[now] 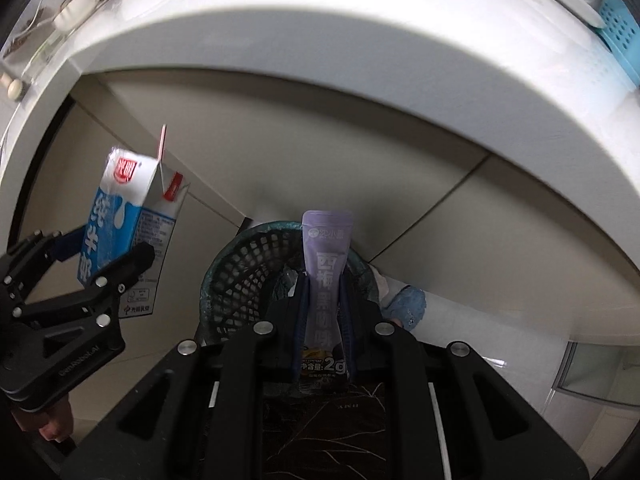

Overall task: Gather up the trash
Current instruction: 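Carry the milk carton and purple wrapper down toward the wastebasket with both tools, then open the right tool over the wastebasket while the left tool releases the milk carton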

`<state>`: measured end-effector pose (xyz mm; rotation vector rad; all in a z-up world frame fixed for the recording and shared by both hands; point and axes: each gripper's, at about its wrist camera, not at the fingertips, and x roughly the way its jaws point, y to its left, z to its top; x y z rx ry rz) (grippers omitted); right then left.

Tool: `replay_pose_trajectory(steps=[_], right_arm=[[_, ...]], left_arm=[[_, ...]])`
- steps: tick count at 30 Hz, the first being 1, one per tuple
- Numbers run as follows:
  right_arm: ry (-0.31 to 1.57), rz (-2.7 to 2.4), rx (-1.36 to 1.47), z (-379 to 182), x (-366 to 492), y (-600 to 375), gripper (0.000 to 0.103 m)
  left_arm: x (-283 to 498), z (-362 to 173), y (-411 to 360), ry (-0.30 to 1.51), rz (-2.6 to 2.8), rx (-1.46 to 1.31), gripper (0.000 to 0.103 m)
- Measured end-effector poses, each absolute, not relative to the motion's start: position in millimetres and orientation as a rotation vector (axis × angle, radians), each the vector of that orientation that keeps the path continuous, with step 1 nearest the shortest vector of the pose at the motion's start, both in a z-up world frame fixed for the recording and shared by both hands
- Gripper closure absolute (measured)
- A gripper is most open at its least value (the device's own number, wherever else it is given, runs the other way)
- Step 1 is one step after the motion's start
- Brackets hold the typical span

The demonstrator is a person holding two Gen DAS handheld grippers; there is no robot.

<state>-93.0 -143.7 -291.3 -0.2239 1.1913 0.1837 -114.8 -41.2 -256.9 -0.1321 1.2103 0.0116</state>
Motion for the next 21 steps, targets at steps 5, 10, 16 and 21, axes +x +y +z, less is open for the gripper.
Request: replay_pose_trajectory(steps=[5, 10, 16, 21], right_arm=[[1.203, 0.216, -0.256, -305.0, -96.1, -134.2, 0.088], [1.221, 0.243, -0.273, -315.7, -95.9, -125.2, 0.087], [1.228, 0.245, -0.282, -319.7, -94.9, -123.2, 0.083], [1.211, 0.236, -0.270, -314.2, -94.9, -127.2, 0.073]], left_arm=[[-119.7, -258.1, -36.5, 1.220, 0.024, -0.149, 0.041], [-120.3, -256.5, -30.8, 1.226, 0.036, -0.159, 0.041], [-116.2, -259.6, -33.2, 1.242, 0.042, -0.158, 0.041], [-114.6, -260.5, -36.9, 1.243, 0.033, -0.151, 0.041]])
